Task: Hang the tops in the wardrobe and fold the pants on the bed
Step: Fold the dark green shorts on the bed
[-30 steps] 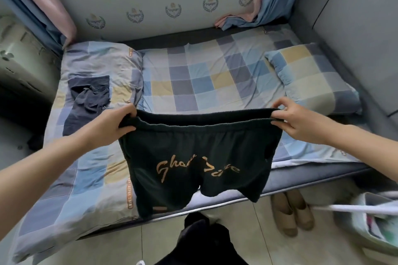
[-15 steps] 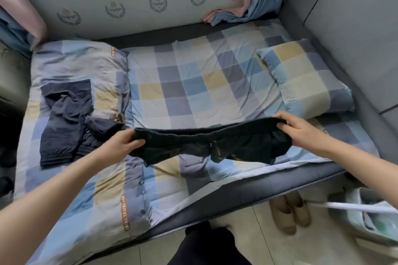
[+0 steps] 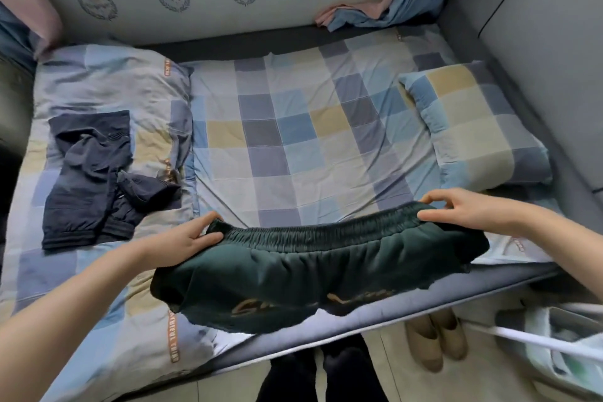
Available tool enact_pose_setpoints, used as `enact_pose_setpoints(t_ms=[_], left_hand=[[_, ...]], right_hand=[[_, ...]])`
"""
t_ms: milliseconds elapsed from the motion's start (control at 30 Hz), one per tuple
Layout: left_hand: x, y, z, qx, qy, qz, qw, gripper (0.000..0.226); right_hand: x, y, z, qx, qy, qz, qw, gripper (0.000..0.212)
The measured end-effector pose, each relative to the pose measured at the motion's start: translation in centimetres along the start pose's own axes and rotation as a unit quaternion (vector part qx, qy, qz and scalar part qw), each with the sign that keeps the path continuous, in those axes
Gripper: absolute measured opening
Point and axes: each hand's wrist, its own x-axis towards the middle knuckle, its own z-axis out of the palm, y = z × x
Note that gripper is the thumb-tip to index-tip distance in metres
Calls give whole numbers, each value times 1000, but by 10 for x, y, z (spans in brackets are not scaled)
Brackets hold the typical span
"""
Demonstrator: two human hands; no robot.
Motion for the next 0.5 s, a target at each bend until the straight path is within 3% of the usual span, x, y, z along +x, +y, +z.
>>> enact_pose_setpoints(t_ms=[133,233,333,500], left_hand=[[61,-12,3,-10,49,-20,999,54],[125,-27,17,-18,146,-15,989,33],[206,-52,53,2,237,-34,971,15],[308,-105,128,-35,294,-91,951,17]], right_hand=[[73,16,-18,-32,81,-33,996,30],[152,37,-10,-69,173,-73,980,28],[252,71,23,-143,205,-84,965,16],[371,127,74,-94,266,-74,957,11]])
